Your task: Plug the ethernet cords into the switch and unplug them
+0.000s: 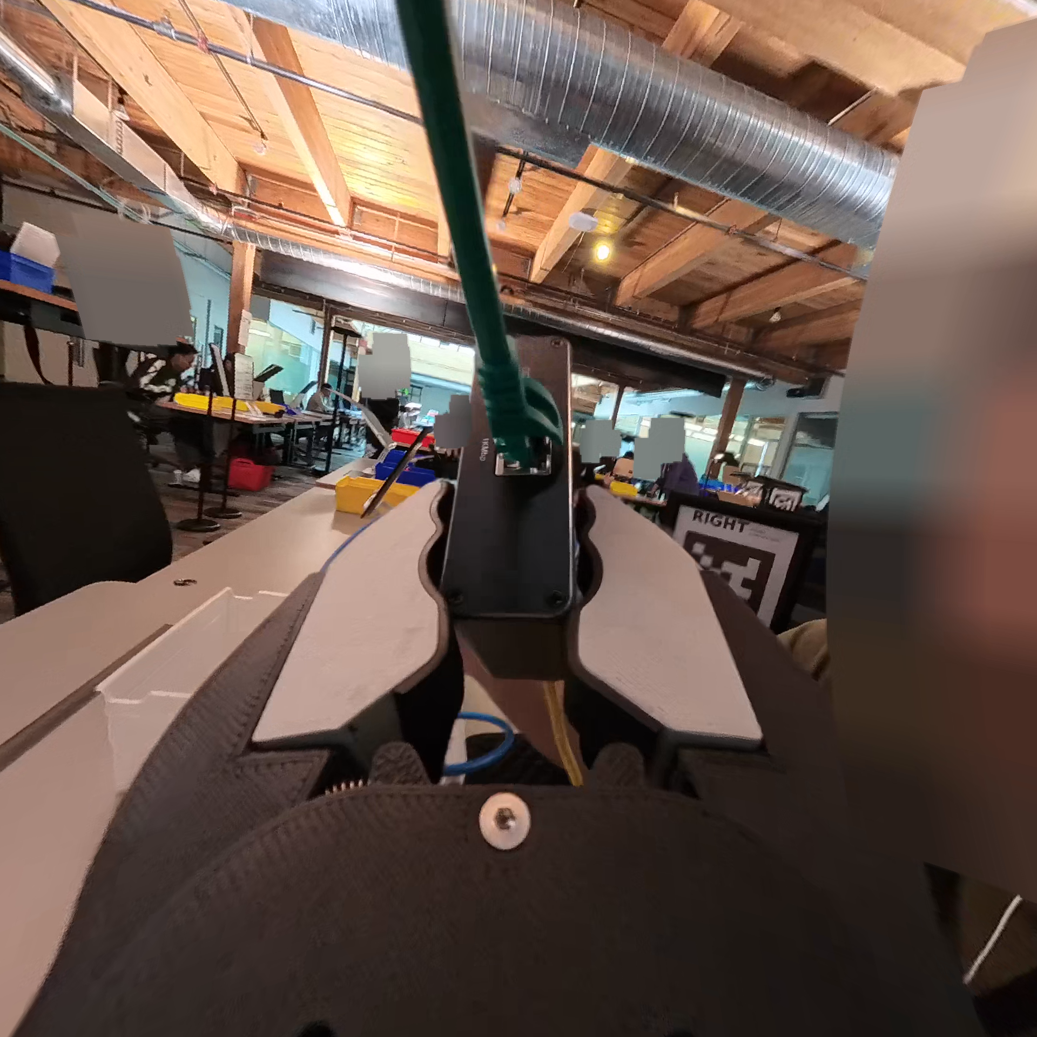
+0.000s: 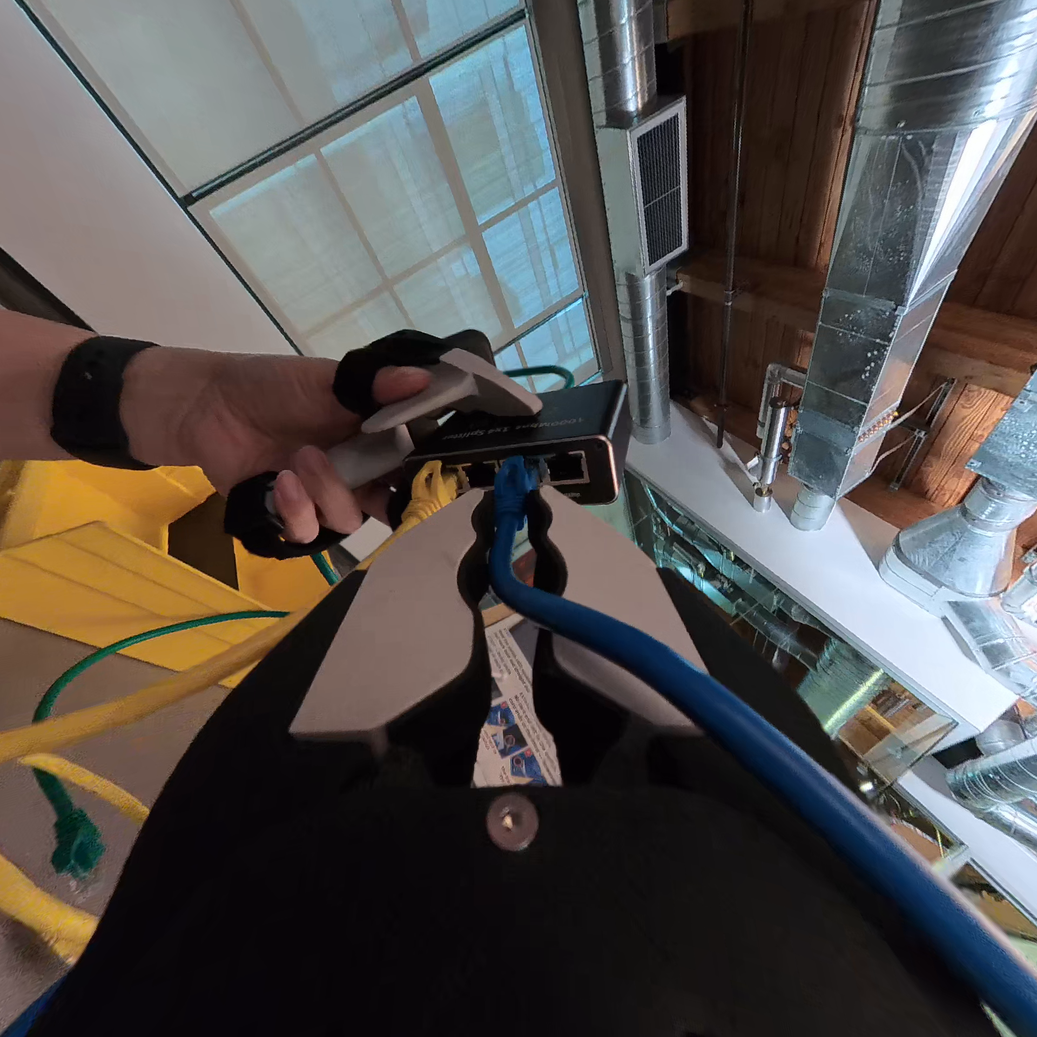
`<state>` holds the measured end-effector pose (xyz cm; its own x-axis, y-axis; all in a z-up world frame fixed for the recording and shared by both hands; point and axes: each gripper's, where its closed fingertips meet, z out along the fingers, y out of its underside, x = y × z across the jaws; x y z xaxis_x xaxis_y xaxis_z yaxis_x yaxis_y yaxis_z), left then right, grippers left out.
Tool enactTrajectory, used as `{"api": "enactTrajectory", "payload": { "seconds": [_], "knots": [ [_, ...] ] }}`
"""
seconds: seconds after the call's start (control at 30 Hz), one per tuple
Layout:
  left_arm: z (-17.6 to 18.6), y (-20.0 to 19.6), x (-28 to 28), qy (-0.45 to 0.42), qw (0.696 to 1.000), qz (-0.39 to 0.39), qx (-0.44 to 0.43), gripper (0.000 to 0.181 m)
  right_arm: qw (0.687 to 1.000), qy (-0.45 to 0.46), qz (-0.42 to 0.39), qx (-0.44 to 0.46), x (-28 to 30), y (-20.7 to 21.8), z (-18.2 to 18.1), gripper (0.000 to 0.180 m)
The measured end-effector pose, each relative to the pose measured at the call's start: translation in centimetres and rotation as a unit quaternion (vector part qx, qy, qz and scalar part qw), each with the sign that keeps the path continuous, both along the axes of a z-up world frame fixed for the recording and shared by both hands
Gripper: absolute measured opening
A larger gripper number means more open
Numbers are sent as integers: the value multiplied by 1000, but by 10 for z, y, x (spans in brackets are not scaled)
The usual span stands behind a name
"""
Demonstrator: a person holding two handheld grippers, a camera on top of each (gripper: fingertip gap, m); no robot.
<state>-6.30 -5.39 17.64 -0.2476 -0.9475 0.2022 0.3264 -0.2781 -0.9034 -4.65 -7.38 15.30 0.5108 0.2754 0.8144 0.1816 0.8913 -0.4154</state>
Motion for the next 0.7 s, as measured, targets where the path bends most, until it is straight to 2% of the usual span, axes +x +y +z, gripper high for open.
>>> {"api": "enactTrajectory", "payload": {
  "seconds": [0.17, 0.37, 0.5, 0.7],
  "knots": [
    [5, -4, -2, -36, 998, -41, -33, 40, 1000, -19, 22, 7, -1, -6, -3, 12],
    [-8, -6, 7, 29, 999, -16, 3, 38, 1000, -22, 5, -8, 8, 0, -1, 12],
    [-9, -5, 8, 32, 999, -10, 2, 38, 999, -18, 22, -36, 8, 2, -2, 12],
    [-8, 0, 8, 28, 1000, -5, -6, 38, 999, -24, 3, -37, 7, 6, -2, 11]
  ]
}}
